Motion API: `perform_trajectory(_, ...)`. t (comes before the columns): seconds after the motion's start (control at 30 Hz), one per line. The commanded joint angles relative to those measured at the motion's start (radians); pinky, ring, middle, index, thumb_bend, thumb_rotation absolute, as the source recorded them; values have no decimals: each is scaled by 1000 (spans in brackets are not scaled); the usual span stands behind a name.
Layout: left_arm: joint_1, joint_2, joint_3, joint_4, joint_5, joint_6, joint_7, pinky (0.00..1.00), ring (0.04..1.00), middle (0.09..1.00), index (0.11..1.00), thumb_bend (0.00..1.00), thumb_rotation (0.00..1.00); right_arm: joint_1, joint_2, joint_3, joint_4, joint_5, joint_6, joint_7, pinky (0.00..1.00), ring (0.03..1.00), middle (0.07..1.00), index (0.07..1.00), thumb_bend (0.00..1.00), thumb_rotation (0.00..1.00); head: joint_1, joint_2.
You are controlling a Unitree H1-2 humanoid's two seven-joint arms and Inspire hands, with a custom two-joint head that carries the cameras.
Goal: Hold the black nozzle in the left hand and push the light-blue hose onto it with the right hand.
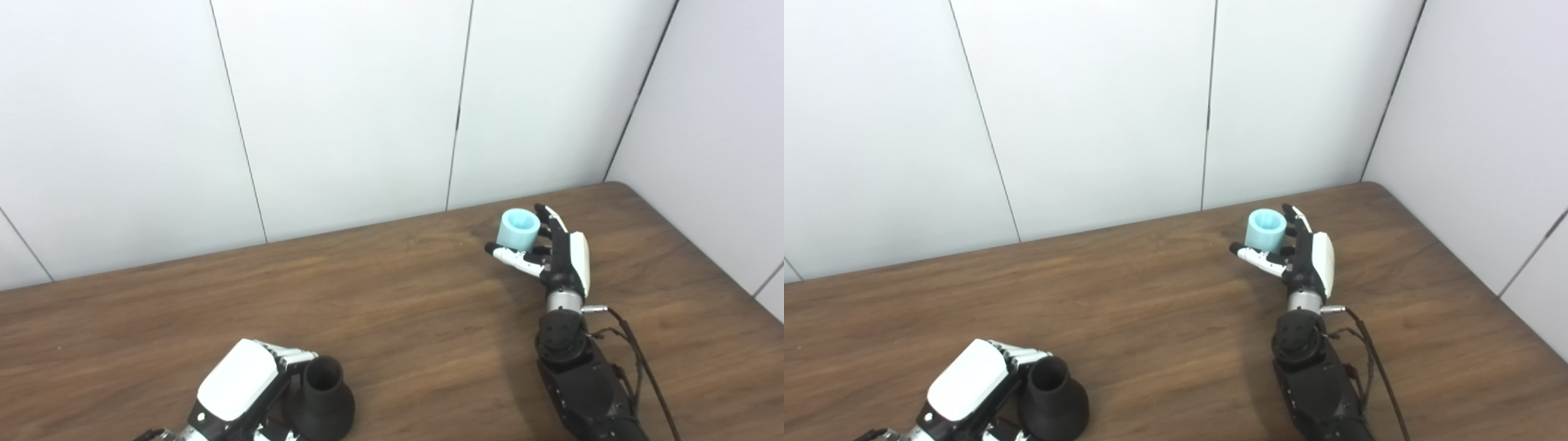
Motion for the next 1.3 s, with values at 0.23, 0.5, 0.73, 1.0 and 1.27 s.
perform_trajectory(0.23,73,6,-52,30,23,-31,-67,178,239,414,525,516,0,-24,-1,0,3,26,-31,18,864,960,997,992,1000,317,1,1)
perform_trajectory(0.5,79,5,-49,23,24,-30,-70,169,233,426,514,518,0,-15,2,3,-17,41,-28,28,871,959,992,982,1000,350,0,4)
perform_trajectory(0.73,79,5,-50,26,29,-30,-72,192,260,423,529,517,0,-10,10,-2,-26,27,-31,-1,744,846,876,866,985,327,2,5)
perform_trajectory(1.0,77,6,-52,27,25,-31,-69,153,208,438,504,520,0,-26,15,-28,27,24,-106,-64,765,855,882,875,940,318,0,3)
perform_trajectory(1.27,76,2,-51,27,37,-30,-69,238,335,451,519,520,0,-27,10,-29,34,22,-126,-77,829,915,945,937,950,363,0,2)
